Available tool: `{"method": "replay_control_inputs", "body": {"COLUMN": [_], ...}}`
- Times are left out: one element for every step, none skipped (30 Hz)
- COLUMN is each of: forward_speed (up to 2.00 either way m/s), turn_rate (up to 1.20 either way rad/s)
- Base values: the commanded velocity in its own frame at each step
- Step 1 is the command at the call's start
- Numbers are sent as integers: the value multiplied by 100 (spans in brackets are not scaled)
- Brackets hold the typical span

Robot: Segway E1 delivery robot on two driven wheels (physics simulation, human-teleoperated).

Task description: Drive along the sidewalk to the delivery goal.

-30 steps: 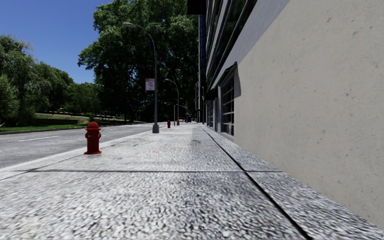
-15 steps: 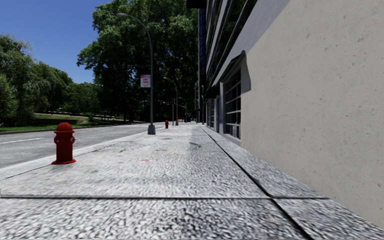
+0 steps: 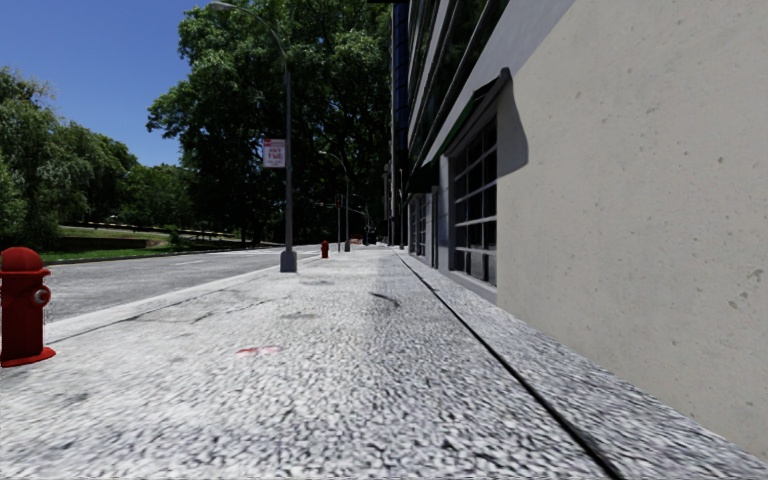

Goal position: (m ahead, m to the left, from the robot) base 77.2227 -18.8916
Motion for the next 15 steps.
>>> {"method": "replay_control_inputs", "body": {"forward_speed": [200,200,200,200,200,200,200,200,200,200,200,200,200,200,200], "turn_rate": [0,0,0,0,0,0,0,0,0,0,0,0,0,0,0]}}
